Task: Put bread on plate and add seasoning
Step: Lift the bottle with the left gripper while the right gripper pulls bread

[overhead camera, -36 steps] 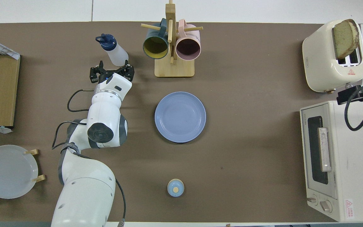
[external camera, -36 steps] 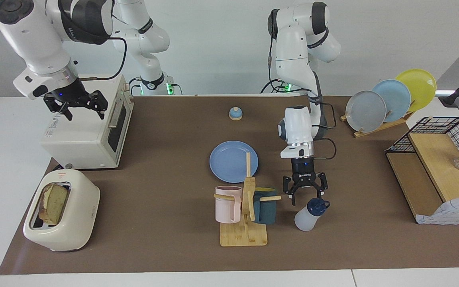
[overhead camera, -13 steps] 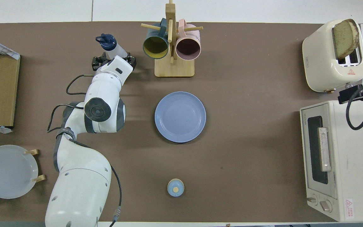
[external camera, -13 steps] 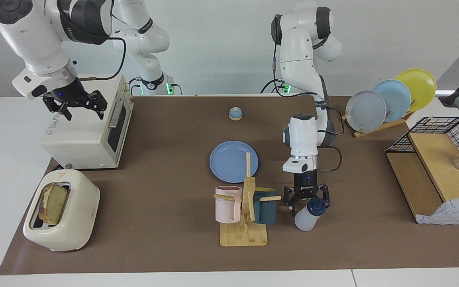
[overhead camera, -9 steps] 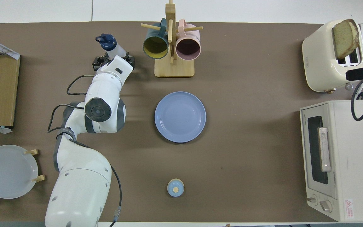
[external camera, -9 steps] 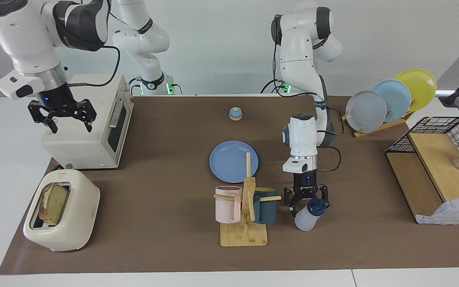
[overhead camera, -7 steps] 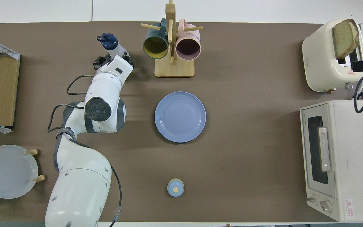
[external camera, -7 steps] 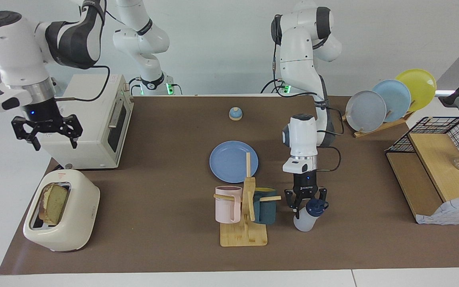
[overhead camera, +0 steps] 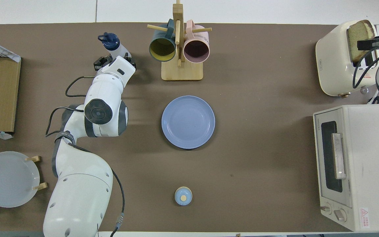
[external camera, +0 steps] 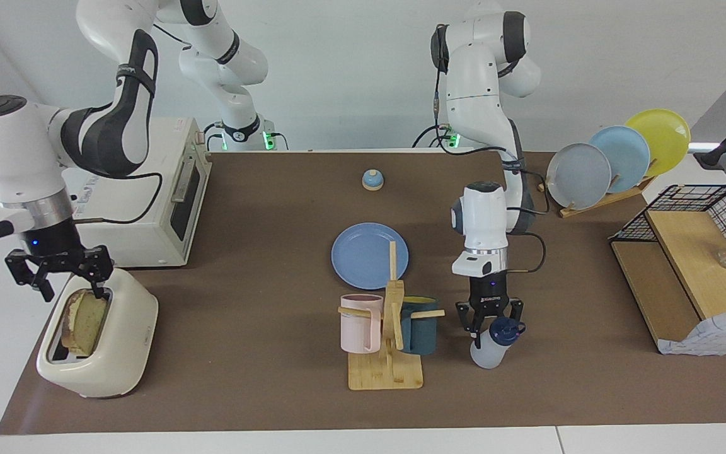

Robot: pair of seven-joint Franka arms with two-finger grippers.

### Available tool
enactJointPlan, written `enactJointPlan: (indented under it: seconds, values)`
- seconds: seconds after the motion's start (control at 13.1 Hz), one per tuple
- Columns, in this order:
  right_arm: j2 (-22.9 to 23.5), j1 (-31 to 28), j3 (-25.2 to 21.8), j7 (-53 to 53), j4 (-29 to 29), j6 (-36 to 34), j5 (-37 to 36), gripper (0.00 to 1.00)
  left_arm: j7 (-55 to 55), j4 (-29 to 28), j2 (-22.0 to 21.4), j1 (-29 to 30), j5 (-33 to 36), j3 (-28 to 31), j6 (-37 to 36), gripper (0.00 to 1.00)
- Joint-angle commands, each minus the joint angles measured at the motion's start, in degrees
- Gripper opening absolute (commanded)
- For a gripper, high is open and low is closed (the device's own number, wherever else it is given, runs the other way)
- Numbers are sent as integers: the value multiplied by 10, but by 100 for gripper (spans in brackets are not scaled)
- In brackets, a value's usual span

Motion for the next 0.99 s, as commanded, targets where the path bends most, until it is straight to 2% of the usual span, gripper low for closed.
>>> enactJointPlan:
  seconds: [0.0,0.08,0.15,0.23,0.31,0.46,0.61,0.76,0.92]
  values:
    - [30,-6,5,-16,26,20,14,67,6,13,-3,18,4,-8,-10,0]
    - [35,-5,5,-23,30,22,11,45,7,13,-7,18,5,-8,-14,0]
    - [38,-5,6,-35,33,20,15,35,7,13,-9,19,5,-8,-15,0]
    - [37,-5,5,-37,34,17,15,20,12,13,-11,22,7,-7,-15,0]
    - [37,-5,6,-40,36,9,13,0,13,13,-13,23,11,-5,-15,0]
    - [43,-7,17,-83,80,-58,8,0,18,15,-29,28,14,-3,-43,0]
    - [48,-6,18,-126,139,-142,2,0,60,33,-62,54,41,-7,-116,0]
    - [17,6,23,-138,162,-235,-35,0,112,39,-105,67,41,-8,-184,0]
    - [-30,52,28,-137,166,-306,-45,0,163,39,-144,69,40,-8,-246,0]
